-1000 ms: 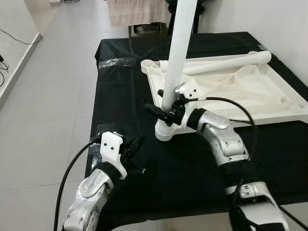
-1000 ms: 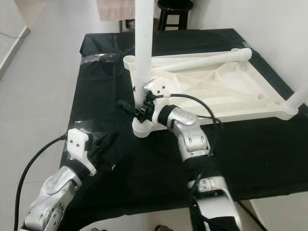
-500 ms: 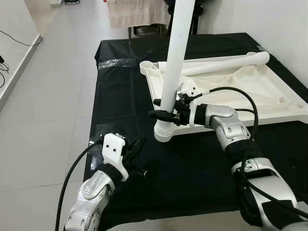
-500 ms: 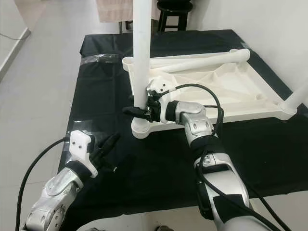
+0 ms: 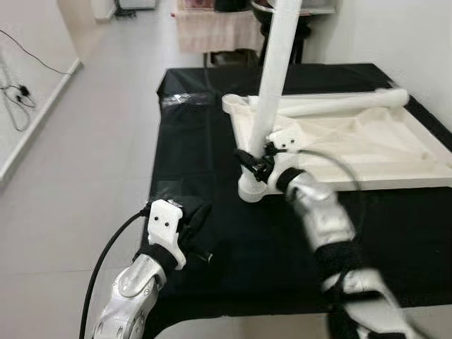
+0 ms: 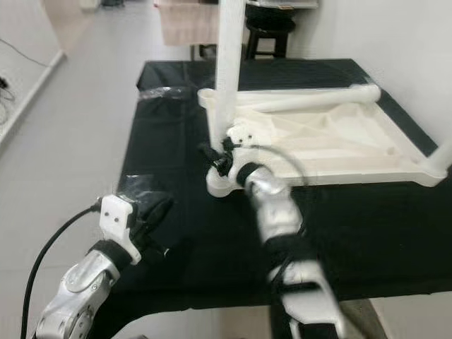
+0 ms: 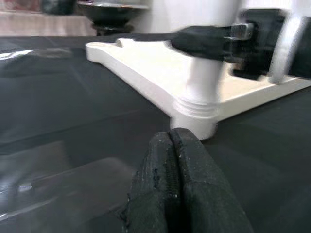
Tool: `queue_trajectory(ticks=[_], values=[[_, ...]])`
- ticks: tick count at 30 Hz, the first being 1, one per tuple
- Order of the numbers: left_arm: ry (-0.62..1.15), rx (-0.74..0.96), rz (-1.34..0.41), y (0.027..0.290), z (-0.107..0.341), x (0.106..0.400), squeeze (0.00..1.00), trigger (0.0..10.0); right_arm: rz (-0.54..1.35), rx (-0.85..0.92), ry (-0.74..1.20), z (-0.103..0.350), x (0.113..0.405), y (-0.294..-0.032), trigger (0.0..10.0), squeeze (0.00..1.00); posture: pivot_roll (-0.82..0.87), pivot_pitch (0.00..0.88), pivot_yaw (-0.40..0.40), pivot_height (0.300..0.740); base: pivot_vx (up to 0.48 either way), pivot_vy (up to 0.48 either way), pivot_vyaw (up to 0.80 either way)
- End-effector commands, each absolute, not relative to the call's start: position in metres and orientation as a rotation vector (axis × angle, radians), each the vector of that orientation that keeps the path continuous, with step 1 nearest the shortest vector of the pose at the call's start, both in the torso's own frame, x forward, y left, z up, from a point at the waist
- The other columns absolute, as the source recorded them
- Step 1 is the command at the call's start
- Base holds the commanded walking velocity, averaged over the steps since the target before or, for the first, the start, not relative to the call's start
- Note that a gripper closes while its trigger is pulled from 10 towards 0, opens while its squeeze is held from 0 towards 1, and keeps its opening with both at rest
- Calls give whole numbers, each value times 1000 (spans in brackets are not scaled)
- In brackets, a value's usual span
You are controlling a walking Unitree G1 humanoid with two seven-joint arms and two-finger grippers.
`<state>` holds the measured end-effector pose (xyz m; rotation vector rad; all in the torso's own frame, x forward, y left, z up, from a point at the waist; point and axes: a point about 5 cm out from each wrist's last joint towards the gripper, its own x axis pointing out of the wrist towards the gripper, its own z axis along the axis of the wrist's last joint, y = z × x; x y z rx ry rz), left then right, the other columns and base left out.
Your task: Building children table
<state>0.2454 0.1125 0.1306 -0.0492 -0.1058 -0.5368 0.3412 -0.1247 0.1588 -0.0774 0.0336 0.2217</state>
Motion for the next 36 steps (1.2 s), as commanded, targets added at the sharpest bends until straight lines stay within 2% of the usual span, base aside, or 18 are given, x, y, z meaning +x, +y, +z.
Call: queue_trajectory(ticks=[1,3,5,6,8,9,11,12,16,17,18,19,24,28,29,31,32,36], values=[[-108,-34,-538,115,131,247,0,10000,199,-149,180,128,328,-126,0,0,45,123,-2,740,0,0,0],[-103,-36,-545,114,130,248,0,10000,255,-146,186,127,331,-117,0,0,58,105,-10,740,0,0,0],[-100,-35,-549,114,130,248,0,10000,244,-153,203,125,338,-120,0,0,83,106,-29,740,0,0,0],[-101,-34,-540,115,130,248,0,10000,230,-139,214,122,340,-118,667,0,84,105,-18,740,0,0,0],[-101,-33,-533,116,130,248,0,10000,228,-141,208,123,341,-116,667,0,84,105,-18,740,0,0,0],[-103,-31,-525,118,131,249,0,10000,249,-130,195,124,341,-112,10000,0,78,103,-14,740,0,0,0],[-105,-28,-516,119,131,249,0,10000,242,-118,188,128,337,-106,10000,0,78,103,-15,740,0,0,0],[-105,-28,-518,119,131,250,0,10000,282,-82,173,132,337,-103,10000,1000,76,99,-14,740,0,0,0],[-103,-29,-523,118,131,250,0,10000,355,-79,110,146,337,-100,10000,1000,78,99,-13,740,0,0,0],[-100,-31,-529,117,131,251,0,10000,497,-103,39,163,344,-102,10000,773,76,95,-10,740,0,0,0],[-100,-31,-529,117,131,251,0,10000,497,-103,39,163,344,-102,10000,773,76,95,-10,740,0,0,0],[-98,-31,-531,117,130,251,0,10000,669,-118,26,171,347,-102,10000,0,82,94,-12,740,0,0,0],[-96,-23,-530,118,130,250,0,10000,938,-226,64,169,349,-108,10000,0,85,93,-14,740,0,0,0],[-95,-20,-529,118,130,250,0,10000,998,-222,81,170,353,-113,10000,0,102,91,-29,740,0,0,0],[-96,-17,-527,118,130,249,0,10000,986,-215,96,172,360,-117,1490,0,107,91,-32,740,0,0,0],[-96,-15,-525,118,130,249,0,10000,975,-209,107,173,364,-119,1490,0,107,91,-32,740,0,0,0],[-97,-14,-524,118,130,249,0,10000,979,-195,111,175,368,-121,0,0,111,91,-34,740,0,0,0],[-96,-12,-524,117,130,248,0,10000,1011,-152,108,180,372,-123,0,0,112,92,-35,740,0,0,0]])
